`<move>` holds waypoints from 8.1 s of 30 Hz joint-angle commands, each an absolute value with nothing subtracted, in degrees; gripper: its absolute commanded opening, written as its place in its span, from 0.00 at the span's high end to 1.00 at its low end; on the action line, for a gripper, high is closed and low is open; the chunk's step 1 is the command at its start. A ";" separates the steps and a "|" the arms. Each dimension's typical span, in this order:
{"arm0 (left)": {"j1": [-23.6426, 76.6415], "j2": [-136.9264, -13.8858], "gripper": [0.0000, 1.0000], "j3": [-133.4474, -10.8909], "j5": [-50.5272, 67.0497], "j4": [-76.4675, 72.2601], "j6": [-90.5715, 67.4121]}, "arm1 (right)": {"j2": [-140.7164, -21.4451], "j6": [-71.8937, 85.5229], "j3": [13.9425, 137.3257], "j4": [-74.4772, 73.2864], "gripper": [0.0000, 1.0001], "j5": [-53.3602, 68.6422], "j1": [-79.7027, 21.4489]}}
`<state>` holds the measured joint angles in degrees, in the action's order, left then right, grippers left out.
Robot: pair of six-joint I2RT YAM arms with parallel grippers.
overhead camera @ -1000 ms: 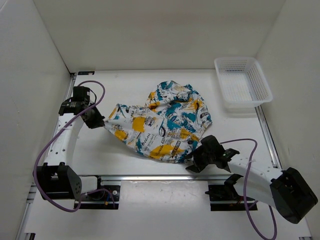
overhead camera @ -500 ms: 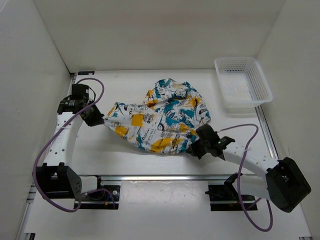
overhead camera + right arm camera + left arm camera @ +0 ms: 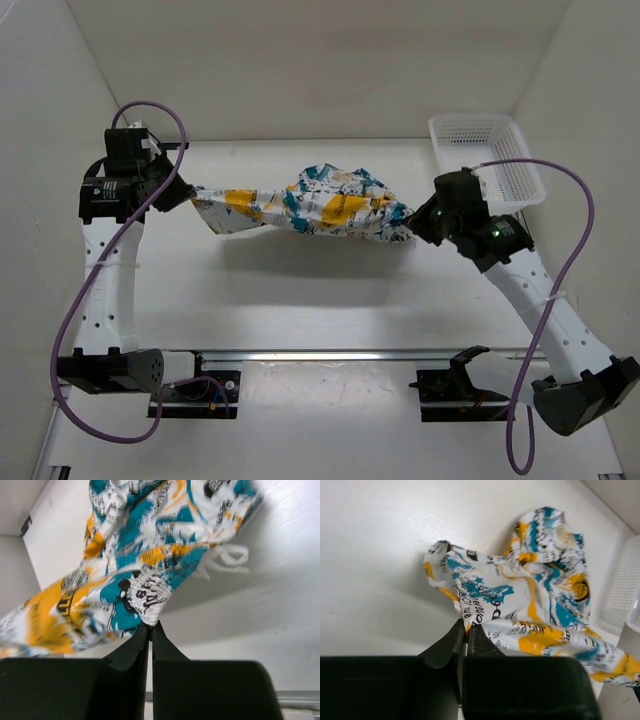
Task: Fold and stack the shorts
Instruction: Fold the shorts
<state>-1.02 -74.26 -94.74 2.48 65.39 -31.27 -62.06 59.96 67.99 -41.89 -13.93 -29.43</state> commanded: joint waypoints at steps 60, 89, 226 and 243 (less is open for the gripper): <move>-4.13 -111.66 0.90 -137.62 7.83 58.71 -29.09 | -113.35 23.29 118.28 -46.85 1.00 9.40 -7.56; 6.66 -82.92 0.90 -90.75 0.45 55.02 -31.37 | -107.33 21.01 99.00 -42.71 1.00 12.66 -8.79; 15.38 -80.14 0.14 -60.04 2.90 56.17 -38.67 | -97.20 25.23 77.78 -35.24 0.52 10.02 -11.60; 15.38 -95.45 0.36 -59.50 -5.62 50.01 -42.54 | -99.93 24.70 78.84 -35.24 0.52 9.49 -11.60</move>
<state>15.29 -96.12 -57.52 -3.18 51.59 -41.87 -99.18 25.87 77.03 -35.86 9.76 -11.42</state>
